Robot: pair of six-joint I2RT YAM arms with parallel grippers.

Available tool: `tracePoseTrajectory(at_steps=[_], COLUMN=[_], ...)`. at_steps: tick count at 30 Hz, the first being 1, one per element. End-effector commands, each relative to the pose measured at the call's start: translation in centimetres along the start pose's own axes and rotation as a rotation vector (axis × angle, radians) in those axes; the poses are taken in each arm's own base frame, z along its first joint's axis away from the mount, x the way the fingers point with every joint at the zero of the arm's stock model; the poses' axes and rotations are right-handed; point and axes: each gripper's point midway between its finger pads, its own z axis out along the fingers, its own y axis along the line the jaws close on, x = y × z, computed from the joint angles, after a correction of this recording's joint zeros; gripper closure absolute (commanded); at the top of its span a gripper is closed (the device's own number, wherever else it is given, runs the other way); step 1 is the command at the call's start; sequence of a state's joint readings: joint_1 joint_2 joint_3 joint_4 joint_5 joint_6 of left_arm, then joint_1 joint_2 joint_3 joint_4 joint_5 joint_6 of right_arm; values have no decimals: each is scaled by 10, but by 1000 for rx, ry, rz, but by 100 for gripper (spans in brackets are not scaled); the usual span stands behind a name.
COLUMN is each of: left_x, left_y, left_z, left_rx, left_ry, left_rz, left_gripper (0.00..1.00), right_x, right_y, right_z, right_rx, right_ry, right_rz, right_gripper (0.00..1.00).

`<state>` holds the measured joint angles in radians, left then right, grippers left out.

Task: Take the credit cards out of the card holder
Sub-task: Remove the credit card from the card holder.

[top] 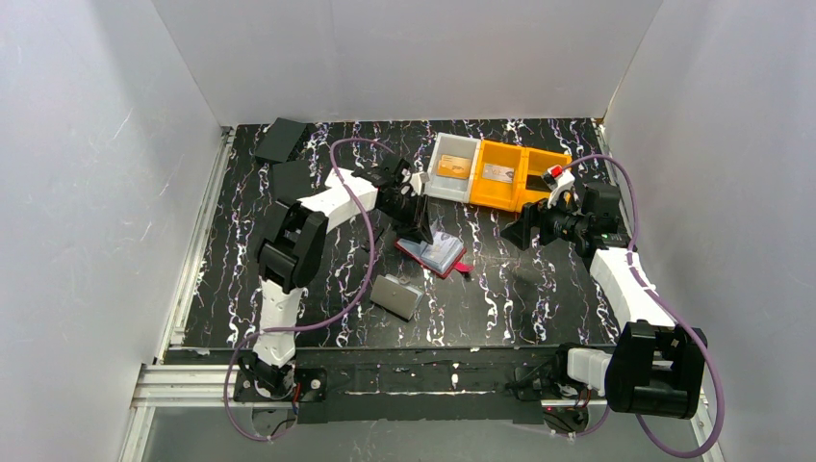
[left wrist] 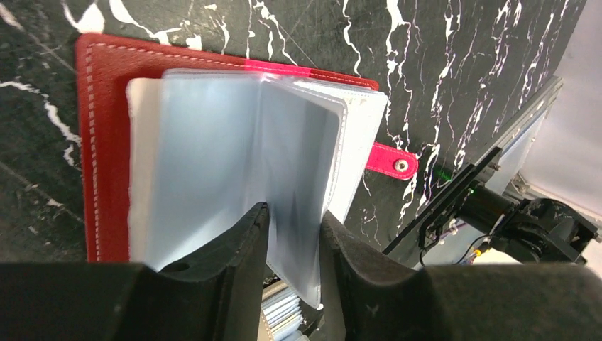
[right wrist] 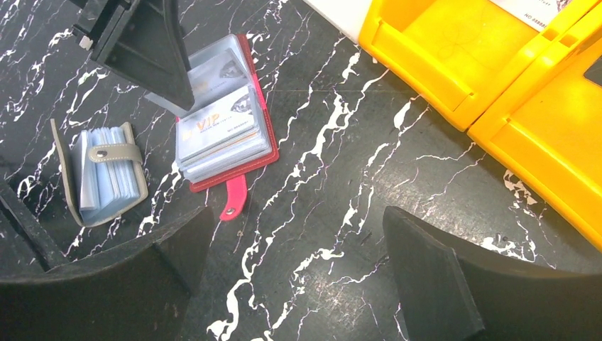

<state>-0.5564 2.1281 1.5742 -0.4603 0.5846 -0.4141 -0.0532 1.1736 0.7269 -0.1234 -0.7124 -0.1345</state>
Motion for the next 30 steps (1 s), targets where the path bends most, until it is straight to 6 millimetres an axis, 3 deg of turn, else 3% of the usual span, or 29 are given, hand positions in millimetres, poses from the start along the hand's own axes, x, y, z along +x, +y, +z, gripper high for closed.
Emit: tracePoseTrajectory(at_steps=[1,6,10,16,21,25,30], left_x=[-7,-6,-5,-7,-2,13,25], left_y=[-13,-9,-6,-22,-52,-66,-86], left_z=[-27,-30,-28,-41,-52,-46,-31], left_rx=[-28,-57,-62,-15,152,238,244], left_ry=[-66,-75,-70,-122,-219,-302,-364], left_rz=[14,26,24,8,-85,-149,-139], left_gripper=[72,75,100,100,100,100,100], right_x=[-9,-7,-4,3,9,11,17], right_y=[1,1,4,21,54,76,89], right_z=[0,1,3,10,21,29,41], right_rx=[-18,-29,-53,-152,-281,-377,-426], right_ry=[-23,-17,-8,13,41,48,73], right_rz=[-24,-16,1,43,57,111,193], right_gripper=[2,2,2,4,5,7,23])
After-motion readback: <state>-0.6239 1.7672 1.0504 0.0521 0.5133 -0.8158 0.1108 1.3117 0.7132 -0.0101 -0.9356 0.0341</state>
